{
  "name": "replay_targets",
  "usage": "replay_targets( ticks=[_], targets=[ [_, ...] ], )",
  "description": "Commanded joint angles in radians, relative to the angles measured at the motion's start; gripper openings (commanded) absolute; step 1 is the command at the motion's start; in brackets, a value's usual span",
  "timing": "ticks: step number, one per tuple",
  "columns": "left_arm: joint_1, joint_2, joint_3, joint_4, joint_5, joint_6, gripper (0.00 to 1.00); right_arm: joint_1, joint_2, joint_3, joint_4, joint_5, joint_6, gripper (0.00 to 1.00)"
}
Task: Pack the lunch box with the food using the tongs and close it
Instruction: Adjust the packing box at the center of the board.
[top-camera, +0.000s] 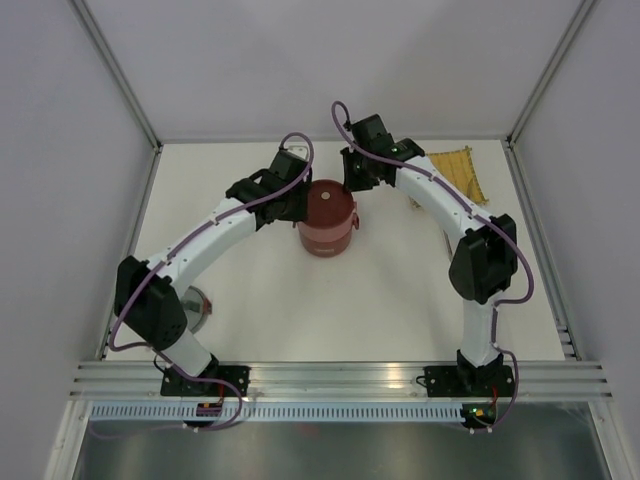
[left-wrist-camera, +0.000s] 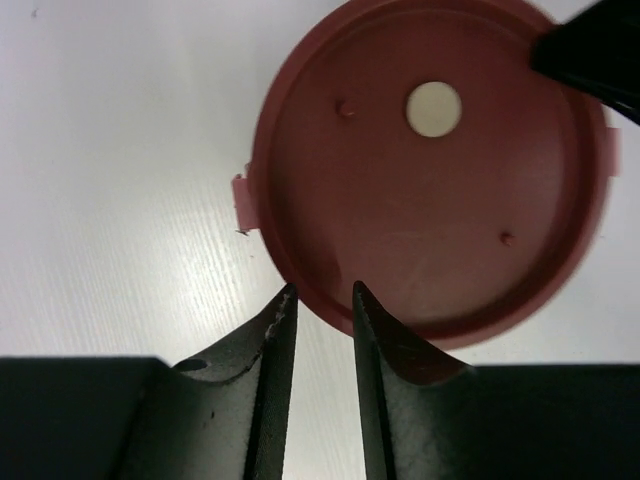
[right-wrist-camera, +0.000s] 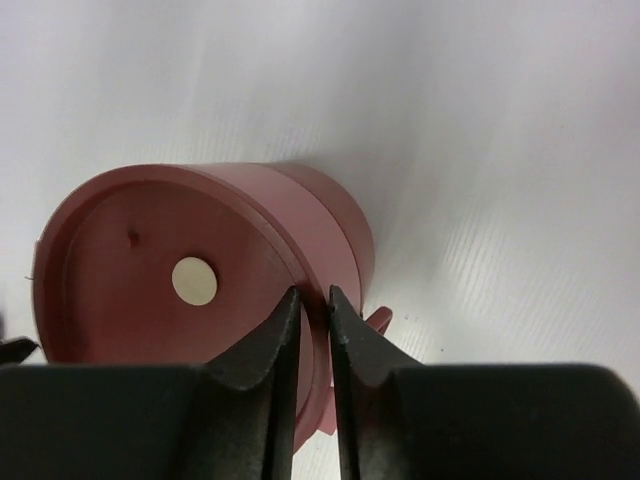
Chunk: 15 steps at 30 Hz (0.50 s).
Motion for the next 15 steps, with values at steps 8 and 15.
replay_targets(
  ticks=[8, 15],
  targets=[
    [0.067, -0.030, 0.321, -0.132, 0.100, 0.073, 0.48, -0.145, -0.067, 0.238, -0.099, -0.082, 0.087, 0.48],
    [0.263, -0.101, 0.177, -0.136, 0.153, -0.005, 0.51, -0.230, -0.209, -0.048, -0.053, 0.026, 0.075, 0.40]
  ],
)
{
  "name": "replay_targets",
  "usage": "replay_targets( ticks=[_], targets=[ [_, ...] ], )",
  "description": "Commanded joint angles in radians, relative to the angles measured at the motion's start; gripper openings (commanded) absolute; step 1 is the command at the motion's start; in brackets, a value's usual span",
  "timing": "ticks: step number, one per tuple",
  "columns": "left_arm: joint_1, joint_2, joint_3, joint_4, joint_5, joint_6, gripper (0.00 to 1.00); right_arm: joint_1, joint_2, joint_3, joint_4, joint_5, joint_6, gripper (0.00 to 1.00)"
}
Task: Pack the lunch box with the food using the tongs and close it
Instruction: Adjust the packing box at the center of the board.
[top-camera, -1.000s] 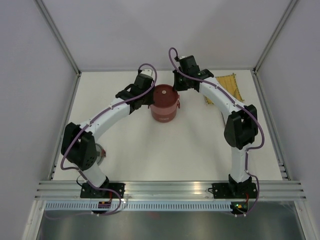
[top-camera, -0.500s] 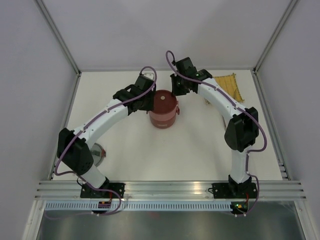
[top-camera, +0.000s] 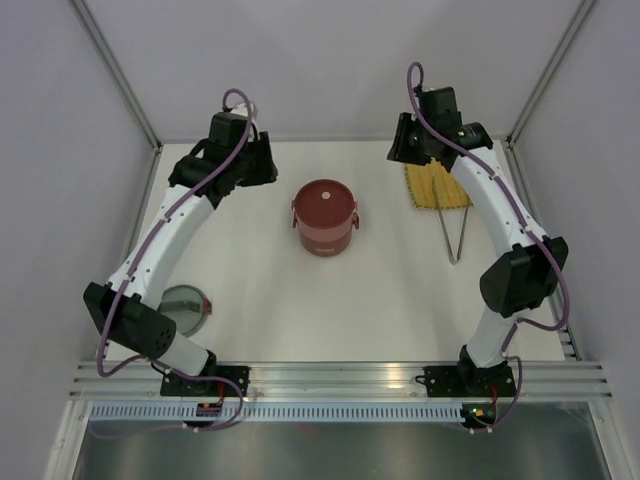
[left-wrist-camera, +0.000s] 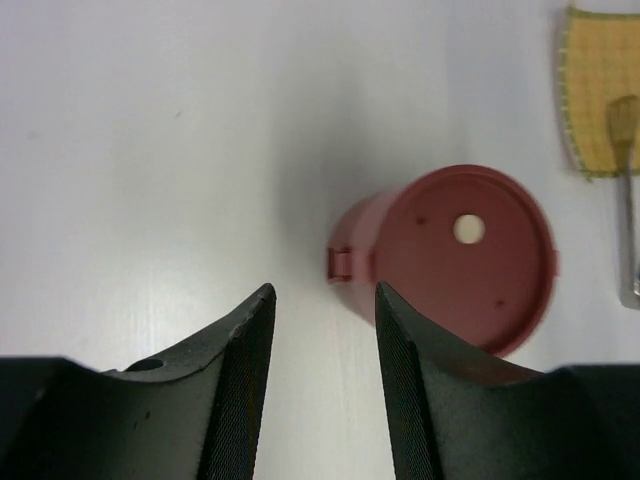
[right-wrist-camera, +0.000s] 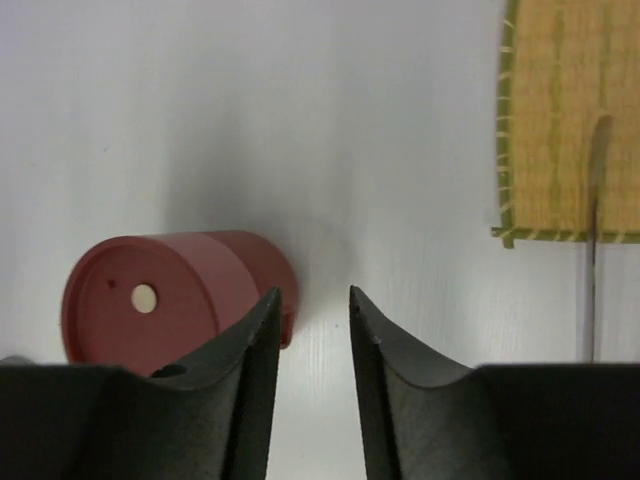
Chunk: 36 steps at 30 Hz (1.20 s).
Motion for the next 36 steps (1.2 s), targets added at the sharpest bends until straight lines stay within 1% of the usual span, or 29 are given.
replay_targets(
  ticks=[1, 2, 3, 4, 5, 6, 8, 10, 11, 14, 18, 21, 25, 30, 36],
  targets=[
    [0.085, -0.034, -0.119, -0.033, 0.030, -0.051, 0.50, -0.008, -0.081, -0.227, 0.015, 0.081, 0.014, 0.37],
    [0.113, -0.040, -0.145, -0.026, 0.026, -0.055, 0.49, -0.008, -0.107, -0.284, 0.058, 0.085, 0.023, 0.28],
    [0.124, -0.040, -0.195, -0.003, 0.025, -0.067, 0.48, -0.008, -0.116, -0.342, 0.084, 0.087, 0.034, 0.24],
    [0.140, -0.039, -0.220, 0.014, 0.031, -0.075, 0.47, -0.008, -0.124, -0.447, 0.116, 0.082, 0.053, 0.19],
    [0.148, -0.031, -0.243, 0.029, 0.036, -0.081, 0.45, -0.008, -0.127, -0.493, 0.176, 0.073, 0.063, 0.10],
    [0.156, -0.024, -0.284, 0.067, 0.057, -0.096, 0.44, -0.008, -0.122, -0.554, 0.198, 0.067, 0.072, 0.05],
    [0.171, 0.018, -0.318, 0.101, 0.079, -0.110, 0.38, -0.005, -0.093, -0.590, 0.256, 0.012, 0.095, 0.01],
    [0.177, 0.059, -0.343, 0.137, 0.097, -0.122, 0.35, 0.010, -0.058, -0.616, 0.307, 0.006, 0.101, 0.00],
    [0.177, 0.103, -0.343, 0.143, 0.102, -0.124, 0.32, 0.016, -0.044, -0.614, 0.316, 0.010, 0.104, 0.01],
    [0.176, 0.153, -0.331, 0.180, 0.132, -0.130, 0.26, 0.047, 0.017, -0.585, 0.344, 0.013, 0.110, 0.00],
    [0.176, 0.245, -0.300, 0.218, 0.168, -0.137, 0.24, 0.076, 0.095, -0.541, 0.373, 0.010, 0.143, 0.00],
    [0.176, 0.311, -0.282, 0.224, 0.190, -0.137, 0.22, 0.085, 0.147, -0.510, 0.387, -0.020, 0.156, 0.00],
    [0.168, 0.355, -0.276, 0.263, 0.230, -0.138, 0.20, 0.113, 0.197, -0.482, 0.419, -0.025, 0.176, 0.00],
    [0.135, 0.409, -0.204, 0.273, 0.249, -0.101, 0.20, 0.127, 0.252, -0.462, 0.468, -0.074, 0.204, 0.01],
    [0.084, 0.461, -0.134, 0.275, 0.278, -0.056, 0.19, 0.167, 0.289, -0.439, 0.491, -0.083, 0.209, 0.00]
  ],
)
